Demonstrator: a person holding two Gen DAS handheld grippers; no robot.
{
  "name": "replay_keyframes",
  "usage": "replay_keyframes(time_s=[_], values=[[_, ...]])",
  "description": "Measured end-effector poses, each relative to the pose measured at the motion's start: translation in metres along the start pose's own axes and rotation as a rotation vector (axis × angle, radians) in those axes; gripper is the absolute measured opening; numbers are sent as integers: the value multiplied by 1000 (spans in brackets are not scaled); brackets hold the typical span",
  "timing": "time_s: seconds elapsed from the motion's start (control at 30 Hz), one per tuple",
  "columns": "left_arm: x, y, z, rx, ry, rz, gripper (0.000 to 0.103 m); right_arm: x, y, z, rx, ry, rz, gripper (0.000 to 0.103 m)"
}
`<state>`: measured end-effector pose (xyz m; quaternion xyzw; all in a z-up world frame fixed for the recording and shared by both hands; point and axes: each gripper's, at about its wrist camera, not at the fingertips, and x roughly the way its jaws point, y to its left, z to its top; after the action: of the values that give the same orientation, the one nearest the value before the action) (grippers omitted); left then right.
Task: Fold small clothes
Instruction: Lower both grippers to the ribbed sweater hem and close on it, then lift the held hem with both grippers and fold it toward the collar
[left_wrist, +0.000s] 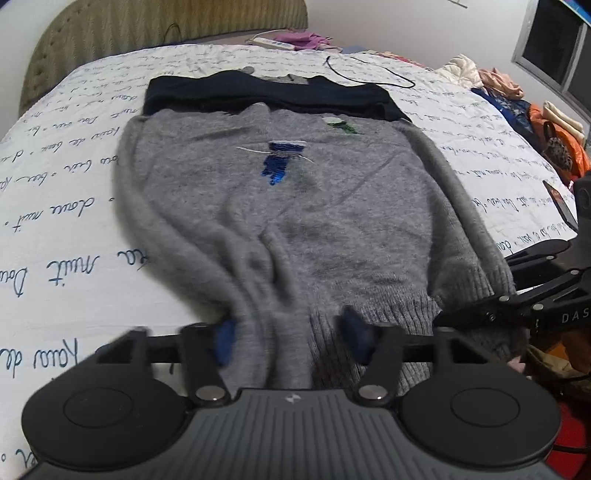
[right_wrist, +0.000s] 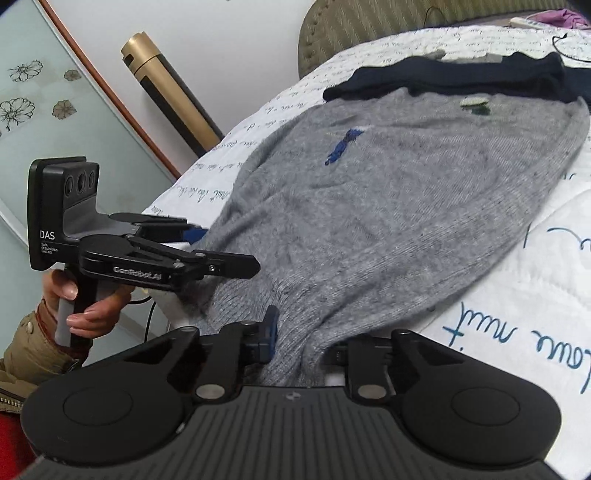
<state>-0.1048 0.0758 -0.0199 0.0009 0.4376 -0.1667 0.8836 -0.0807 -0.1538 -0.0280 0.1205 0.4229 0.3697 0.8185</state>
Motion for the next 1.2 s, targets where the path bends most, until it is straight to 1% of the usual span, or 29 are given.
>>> replay_keyframes(time_s=[0.03,0.07,0.1,0.2,0.4,0.57,0.7,0.9,0.97,1.03,1.2], values=[[-1,2,1,-13,2,-5,36,-2,0,0,1,-9,-1,20],[-2,3,2,-29,4,-7,27,-4,0,1,0,-17,-3,20],[-3,6,4,-48,5,-12,22,-6,0,2,-2,-28,-8,20],[-5,6,10,-69,-13,-10,18,-12,1,9,-24,-52,-22,19],[-13,-9,28,-48,-90,7,17,-30,0,27,-82,-112,-73,19],[-26,-22,43,-23,-147,-20,17,-51,-6,39,-87,-183,-97,19],[-42,-32,47,-1,-183,-52,16,-74,-10,40,-76,-234,-78,19],[-69,-35,48,-28,-219,-124,15,-111,-7,37,-80,-303,-35,18],[-78,-36,49,-24,-242,-132,15,-118,-6,37,-88,-304,-20,18],[-78,-36,50,-19,-249,-122,15,-116,-6,35,-92,-285,-21,18],[-62,-30,57,-45,-182,-91,15,-101,-20,36,-41,-232,-34,18]])
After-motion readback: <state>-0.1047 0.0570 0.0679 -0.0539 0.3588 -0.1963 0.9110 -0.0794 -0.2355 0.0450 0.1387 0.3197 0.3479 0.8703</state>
